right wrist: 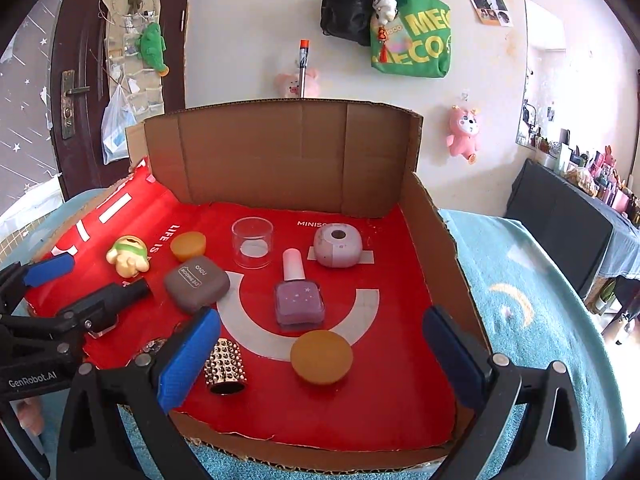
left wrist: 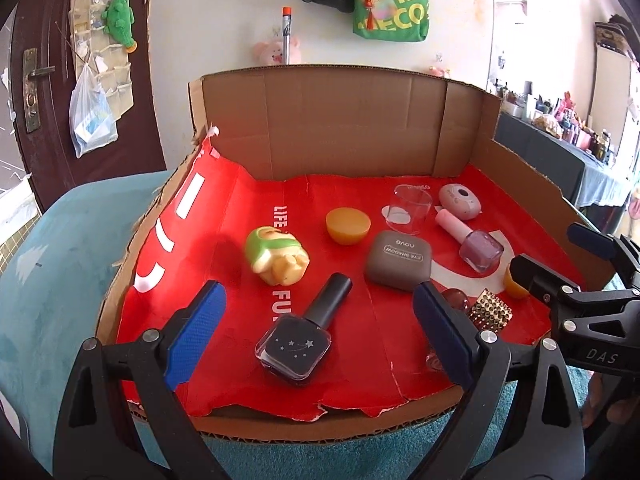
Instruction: Organize rigid objects
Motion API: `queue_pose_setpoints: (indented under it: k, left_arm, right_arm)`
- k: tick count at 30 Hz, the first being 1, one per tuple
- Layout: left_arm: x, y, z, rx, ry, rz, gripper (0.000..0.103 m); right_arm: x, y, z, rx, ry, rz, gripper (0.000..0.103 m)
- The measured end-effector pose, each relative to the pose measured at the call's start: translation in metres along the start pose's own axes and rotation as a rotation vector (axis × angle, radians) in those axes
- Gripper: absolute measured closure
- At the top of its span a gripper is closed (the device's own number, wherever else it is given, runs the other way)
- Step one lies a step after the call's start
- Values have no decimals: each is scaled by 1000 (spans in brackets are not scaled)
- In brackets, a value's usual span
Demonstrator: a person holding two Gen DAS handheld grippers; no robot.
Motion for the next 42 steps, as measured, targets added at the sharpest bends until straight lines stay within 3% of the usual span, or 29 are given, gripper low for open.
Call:
queue_pose_setpoints:
  k: [42]
  left_arm:
    - [3,-1,-1,9,2,0,8]
  right_arm:
    - [0,0,0,2,3,-4,0]
Point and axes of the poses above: each gripper's, at about its wrist camera, not at the fingertips, and y roughly against the way its jaws point, x to its left, z to its top, the point moved 9 cm from there along -y, roughly the way its jaws point, and after that the axes turned 1 degree about y, right-handed, at the moved point
